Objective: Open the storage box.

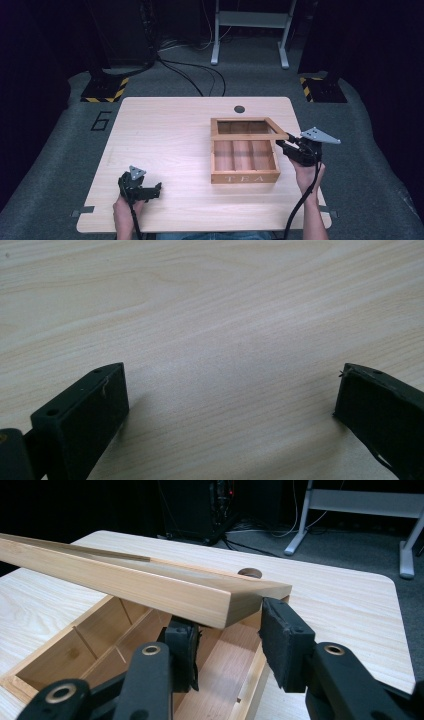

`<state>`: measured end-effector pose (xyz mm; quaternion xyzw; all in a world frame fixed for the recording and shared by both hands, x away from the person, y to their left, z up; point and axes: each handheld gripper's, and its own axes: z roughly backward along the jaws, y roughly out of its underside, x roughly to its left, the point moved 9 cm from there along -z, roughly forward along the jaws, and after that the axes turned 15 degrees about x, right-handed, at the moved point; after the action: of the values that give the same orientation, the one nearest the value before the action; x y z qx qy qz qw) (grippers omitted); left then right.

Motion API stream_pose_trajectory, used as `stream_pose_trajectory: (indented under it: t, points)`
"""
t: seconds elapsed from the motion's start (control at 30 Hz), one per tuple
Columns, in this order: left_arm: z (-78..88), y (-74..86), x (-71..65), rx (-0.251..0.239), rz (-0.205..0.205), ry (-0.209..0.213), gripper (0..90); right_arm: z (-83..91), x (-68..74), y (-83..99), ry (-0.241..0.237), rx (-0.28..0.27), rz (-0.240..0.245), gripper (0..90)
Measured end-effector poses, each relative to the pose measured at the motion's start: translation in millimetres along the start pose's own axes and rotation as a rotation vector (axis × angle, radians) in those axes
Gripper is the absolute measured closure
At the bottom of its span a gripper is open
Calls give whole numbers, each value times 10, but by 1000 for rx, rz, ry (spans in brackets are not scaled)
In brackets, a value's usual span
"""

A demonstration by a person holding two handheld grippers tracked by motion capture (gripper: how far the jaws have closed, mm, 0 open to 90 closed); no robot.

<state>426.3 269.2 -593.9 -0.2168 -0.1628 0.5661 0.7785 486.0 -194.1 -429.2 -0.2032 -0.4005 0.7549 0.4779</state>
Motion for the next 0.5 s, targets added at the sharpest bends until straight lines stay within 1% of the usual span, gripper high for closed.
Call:
stream_pose_trajectory:
  t: [0.27,0.5]
  points:
    - [0,0,0,0,0,1,4,12,-24,-143,-13,4,-15,597]
    - [-1,0,0,0,0,3,5,11,-52,-237,-16,3,-17,597]
